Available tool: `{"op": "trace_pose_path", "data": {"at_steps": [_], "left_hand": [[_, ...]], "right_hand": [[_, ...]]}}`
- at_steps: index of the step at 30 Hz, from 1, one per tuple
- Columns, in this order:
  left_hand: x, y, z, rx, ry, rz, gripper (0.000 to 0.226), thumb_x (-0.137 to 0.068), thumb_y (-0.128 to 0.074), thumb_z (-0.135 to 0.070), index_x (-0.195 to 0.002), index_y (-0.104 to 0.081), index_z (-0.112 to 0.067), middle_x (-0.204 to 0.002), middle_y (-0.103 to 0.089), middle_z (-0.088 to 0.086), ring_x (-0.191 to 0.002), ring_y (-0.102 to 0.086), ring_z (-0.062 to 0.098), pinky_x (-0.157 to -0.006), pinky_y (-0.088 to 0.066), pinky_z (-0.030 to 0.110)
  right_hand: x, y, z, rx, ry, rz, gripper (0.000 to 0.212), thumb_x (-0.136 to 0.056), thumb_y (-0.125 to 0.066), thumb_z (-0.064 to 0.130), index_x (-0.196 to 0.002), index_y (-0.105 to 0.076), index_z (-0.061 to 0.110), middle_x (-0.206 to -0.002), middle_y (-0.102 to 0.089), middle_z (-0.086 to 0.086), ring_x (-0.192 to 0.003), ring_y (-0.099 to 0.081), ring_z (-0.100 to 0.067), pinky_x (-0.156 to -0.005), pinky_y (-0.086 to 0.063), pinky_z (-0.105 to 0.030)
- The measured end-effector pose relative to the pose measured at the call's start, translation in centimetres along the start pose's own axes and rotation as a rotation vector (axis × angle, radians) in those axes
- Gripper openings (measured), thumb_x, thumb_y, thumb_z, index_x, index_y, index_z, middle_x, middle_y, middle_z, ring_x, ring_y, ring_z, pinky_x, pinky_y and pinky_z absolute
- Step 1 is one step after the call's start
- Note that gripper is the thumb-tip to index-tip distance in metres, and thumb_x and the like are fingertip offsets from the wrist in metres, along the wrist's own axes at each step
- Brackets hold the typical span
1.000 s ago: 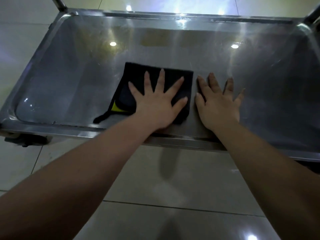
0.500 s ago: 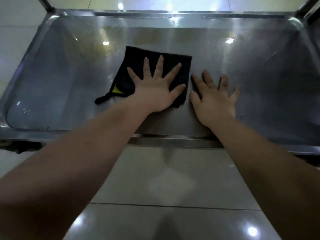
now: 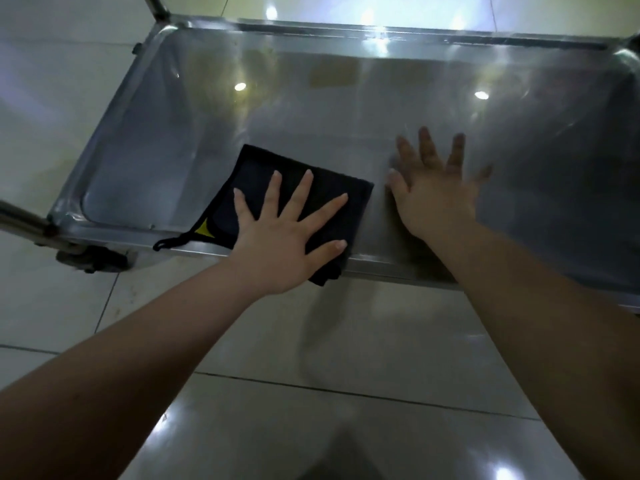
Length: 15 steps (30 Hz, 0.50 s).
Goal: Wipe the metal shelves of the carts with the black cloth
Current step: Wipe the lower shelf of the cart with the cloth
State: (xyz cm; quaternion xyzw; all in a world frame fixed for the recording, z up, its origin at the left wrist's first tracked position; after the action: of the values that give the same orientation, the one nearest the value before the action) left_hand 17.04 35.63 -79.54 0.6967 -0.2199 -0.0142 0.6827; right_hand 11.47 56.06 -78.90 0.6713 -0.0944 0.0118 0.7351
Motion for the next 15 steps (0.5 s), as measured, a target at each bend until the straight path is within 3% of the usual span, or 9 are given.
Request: {"op": "trace_pose_path", "data": {"at_steps": [3, 7, 12, 15], "left_hand": [[0.3, 0.1, 0.4, 0.022, 0.022, -0.014, 0.064, -0.082, -0.003, -0.081, -0.14, 0.019, -0.065, -0.162, 0.022, -0.011, -0.149, 0.022, 0.03, -0.108, 0.01, 0.074], [-0.4, 0.4, 2.3, 0.062, 0.049, -0.022, 0.066, -0.083, -0.013, -0.082, -0.143, 0.01, -0.066, -0.163, 0.018, -0.016, -0.149, 0.021, 0.027, -0.109, 0.01, 0.074], [-4.1, 2.0, 11.8, 0.104, 0.316, -0.065, 0.069, -0.082, -0.017, -0.087, -0.143, 0.006, -0.066, -0.164, 0.015, -0.014, -0.15, 0.017, 0.03, -0.107, 0.008, 0.076], [-7.5, 3.2, 14.4, 0.131, 0.392, -0.003, 0.07, -0.082, -0.015, -0.087, -0.144, 0.009, -0.064, -0.163, 0.019, -0.011, -0.149, 0.021, 0.034, -0.105, 0.008, 0.079]], "right_hand": [[-0.7, -0.2, 3.7, -0.132, 0.069, 0.003, 0.055, -0.104, -0.015, 0.049, -0.155, 0.004, 0.043, -0.165, 0.01, 0.01, -0.15, 0.018, -0.028, -0.113, 0.008, -0.068], [-1.1, -1.4, 3.8, -0.058, 0.047, 0.038, 0.056, -0.101, -0.01, 0.058, -0.155, -0.001, 0.044, -0.165, 0.004, 0.011, -0.151, 0.011, -0.033, -0.112, 0.009, -0.069], [-0.6, -1.8, 4.3, 0.107, 0.085, 0.071, 0.073, -0.087, -0.007, 0.079, -0.152, 0.008, 0.049, -0.165, 0.012, 0.008, -0.149, 0.012, -0.039, -0.107, 0.009, -0.075], [-0.7, -1.7, 4.3, 0.108, 0.073, 0.057, 0.076, -0.084, -0.007, 0.082, -0.152, 0.007, 0.051, -0.165, 0.01, 0.008, -0.149, 0.01, -0.038, -0.106, 0.008, -0.076]]}}
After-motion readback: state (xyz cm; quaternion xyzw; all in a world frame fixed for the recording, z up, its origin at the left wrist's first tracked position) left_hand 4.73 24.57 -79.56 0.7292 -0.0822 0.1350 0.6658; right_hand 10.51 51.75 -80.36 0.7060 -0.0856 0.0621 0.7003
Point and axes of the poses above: each hand's wrist, its own x-axis away from the middle knuckle, its own y-axis out of the back of the hand, z = x × y, the point moved 9 cm from there along -x, towards the middle knuckle
